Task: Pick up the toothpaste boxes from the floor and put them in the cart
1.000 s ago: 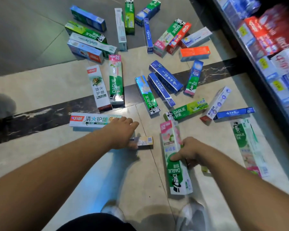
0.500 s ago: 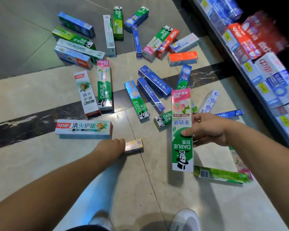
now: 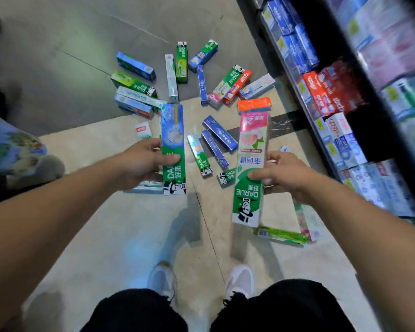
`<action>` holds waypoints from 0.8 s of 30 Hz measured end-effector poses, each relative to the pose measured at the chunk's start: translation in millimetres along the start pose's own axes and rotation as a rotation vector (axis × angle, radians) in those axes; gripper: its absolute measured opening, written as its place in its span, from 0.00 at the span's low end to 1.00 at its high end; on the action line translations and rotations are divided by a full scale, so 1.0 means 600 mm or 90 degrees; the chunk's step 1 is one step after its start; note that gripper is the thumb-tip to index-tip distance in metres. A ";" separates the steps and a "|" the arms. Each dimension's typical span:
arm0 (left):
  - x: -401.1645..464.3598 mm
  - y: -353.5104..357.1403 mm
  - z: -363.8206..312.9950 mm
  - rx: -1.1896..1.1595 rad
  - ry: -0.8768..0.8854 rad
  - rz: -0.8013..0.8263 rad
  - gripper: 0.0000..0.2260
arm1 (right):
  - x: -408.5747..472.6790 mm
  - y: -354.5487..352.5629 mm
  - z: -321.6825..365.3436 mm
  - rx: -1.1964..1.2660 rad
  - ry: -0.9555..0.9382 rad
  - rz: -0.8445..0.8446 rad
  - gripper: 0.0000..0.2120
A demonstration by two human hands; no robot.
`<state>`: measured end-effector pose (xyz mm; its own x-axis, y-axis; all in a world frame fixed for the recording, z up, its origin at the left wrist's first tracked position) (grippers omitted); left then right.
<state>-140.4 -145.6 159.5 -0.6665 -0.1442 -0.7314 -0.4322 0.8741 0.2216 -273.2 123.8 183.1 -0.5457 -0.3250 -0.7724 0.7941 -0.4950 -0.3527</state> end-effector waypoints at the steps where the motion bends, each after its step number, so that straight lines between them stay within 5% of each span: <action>1: -0.042 0.011 -0.040 0.010 0.006 0.003 0.16 | -0.040 -0.018 0.033 0.004 -0.007 0.000 0.16; 10: -0.484 0.136 -0.437 0.111 0.076 -0.034 0.14 | -0.469 -0.188 0.334 0.044 -0.056 0.017 0.19; 16: -0.680 0.193 -0.594 0.153 0.118 -0.005 0.18 | -0.676 -0.252 0.454 0.072 -0.110 -0.010 0.21; 24: -0.804 0.259 -0.723 0.277 0.215 0.076 0.11 | -0.851 -0.290 0.497 0.144 -0.158 -0.145 0.18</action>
<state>-149.6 -141.3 826.6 -0.8838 -0.1099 -0.4548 -0.0986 0.9939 -0.0486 -212.7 135.3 796.4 -0.7709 -0.3577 -0.5271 0.5815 -0.7329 -0.3531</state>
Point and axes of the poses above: each hand's wrist, its own x-axis towards the middle knuckle, its own y-axis out of the palm, z = x × y, the point moved 5 cm from there along x, towards the middle knuckle, and after that the axes turned 15 degrees about -x, right-handed, at the moved point
